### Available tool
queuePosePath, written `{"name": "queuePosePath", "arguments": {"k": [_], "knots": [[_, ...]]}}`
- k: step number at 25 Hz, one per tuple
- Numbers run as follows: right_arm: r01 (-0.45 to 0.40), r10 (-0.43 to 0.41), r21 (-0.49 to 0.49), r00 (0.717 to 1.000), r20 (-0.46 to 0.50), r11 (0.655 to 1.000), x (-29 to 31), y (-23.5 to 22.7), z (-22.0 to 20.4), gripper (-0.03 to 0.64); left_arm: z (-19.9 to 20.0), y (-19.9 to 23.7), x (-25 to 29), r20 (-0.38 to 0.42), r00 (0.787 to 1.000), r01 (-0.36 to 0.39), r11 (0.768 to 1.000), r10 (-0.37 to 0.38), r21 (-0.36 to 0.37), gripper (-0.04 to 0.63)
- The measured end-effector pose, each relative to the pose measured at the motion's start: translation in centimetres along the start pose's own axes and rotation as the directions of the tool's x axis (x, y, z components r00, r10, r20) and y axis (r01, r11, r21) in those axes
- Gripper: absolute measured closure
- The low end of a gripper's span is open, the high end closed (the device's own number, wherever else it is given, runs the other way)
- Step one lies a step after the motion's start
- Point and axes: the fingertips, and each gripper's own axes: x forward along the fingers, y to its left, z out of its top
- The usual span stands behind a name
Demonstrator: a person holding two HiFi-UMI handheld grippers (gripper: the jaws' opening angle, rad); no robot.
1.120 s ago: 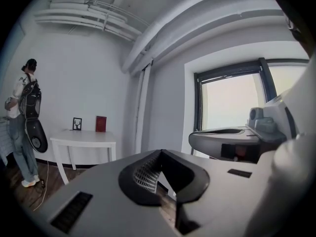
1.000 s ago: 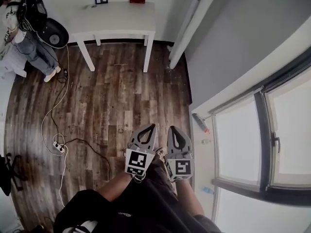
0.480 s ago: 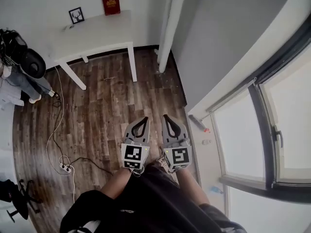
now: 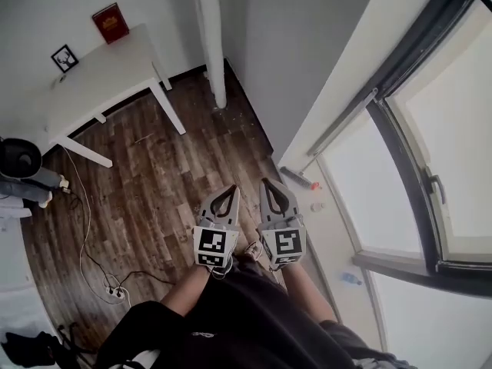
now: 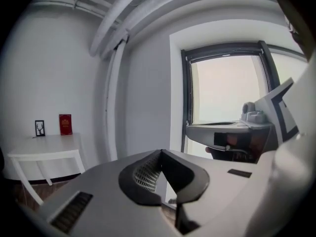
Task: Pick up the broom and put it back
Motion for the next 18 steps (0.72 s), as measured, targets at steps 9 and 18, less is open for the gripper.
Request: {"name": "queuePosePath", "arguments": {"k": [9, 18], "knots": [[0.249, -0.245, 0.042, 0.966, -0.082, 0.968, 1.1, -9.0, -3.4, 0.595, -0.6, -3.2, 9.5, -0.063, 0.971, 0.232, 0.972, -0.230, 0.031, 0.594], [0.567, -0.556, 0.009, 0.812, -0.176, 0.824, 3.5, -20.2, -5.2, 0.595, 2.1, -6.8, 20.0, -0.095, 0.837, 0.546, 0.835, -0.539, 0.069, 0.594]]}}
